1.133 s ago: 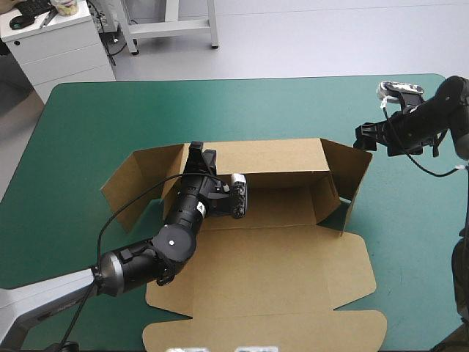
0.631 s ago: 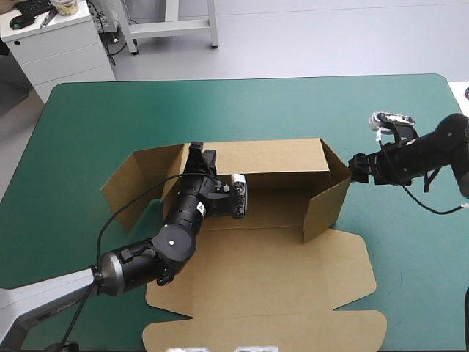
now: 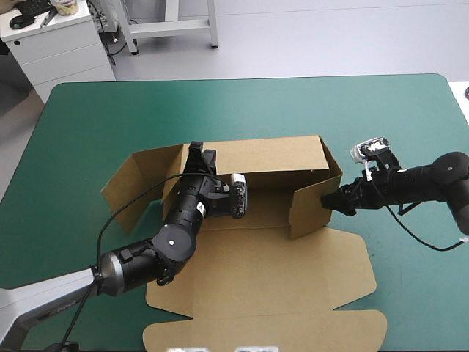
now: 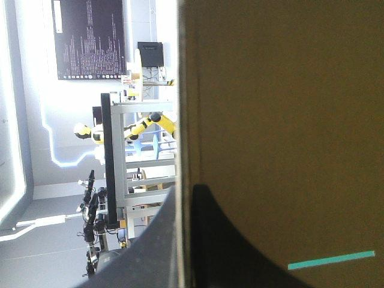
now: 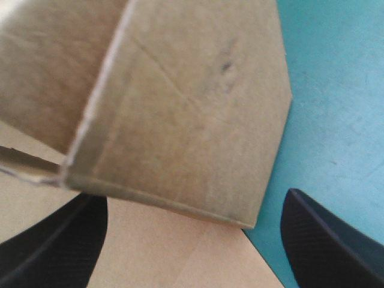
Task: Fold the box
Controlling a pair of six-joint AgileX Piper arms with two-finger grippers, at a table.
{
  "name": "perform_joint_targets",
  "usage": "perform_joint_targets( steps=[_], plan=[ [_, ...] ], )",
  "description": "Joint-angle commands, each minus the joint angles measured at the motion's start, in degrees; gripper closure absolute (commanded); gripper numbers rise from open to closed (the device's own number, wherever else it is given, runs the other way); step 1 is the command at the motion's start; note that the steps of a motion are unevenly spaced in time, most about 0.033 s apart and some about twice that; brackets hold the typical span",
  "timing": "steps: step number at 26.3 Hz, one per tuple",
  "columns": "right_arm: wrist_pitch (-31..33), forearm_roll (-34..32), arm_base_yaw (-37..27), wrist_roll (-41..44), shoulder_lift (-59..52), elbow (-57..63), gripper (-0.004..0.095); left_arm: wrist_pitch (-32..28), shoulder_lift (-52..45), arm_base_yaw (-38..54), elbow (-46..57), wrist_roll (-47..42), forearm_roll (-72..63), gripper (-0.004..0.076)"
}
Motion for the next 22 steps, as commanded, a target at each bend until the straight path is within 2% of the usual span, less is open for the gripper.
perform_joint_targets(
  steps=[1, 6, 10, 19, 22],
  plan=[
    [0.35, 6.99, -0.37, -5.19, -1.96, 0.08, 0.0180, 1.42, -1.59, -0.26, -1.63, -0.30, 5.69, 0.0734],
    [-0.46, 7.73, -0.12, -6.51, -1.96, 1.81, 0.0180, 1.45, -1.59, -0.26, -1.63, -0.41, 5.69, 0.0734],
    [-6.13, 8.81, 3.48, -6.62, -2.86, 3.72, 0.0180, 1.37, -1.59, -0.26, -1.63, -0.41, 5.69, 0.0734],
    [-33.36, 9.19, 18.07, -1.67, -12.29, 12.39, 0.0180, 1.37, -1.59, -0.26, -1.63, -0.41, 5.69, 0.0734],
    [-39.98, 9.19, 21.52, -0.54, -13.04, 14.37, 0.0181, 1.37, -1.59, -0.26, -1.63, -0.41, 5.69, 0.0734]
  ],
)
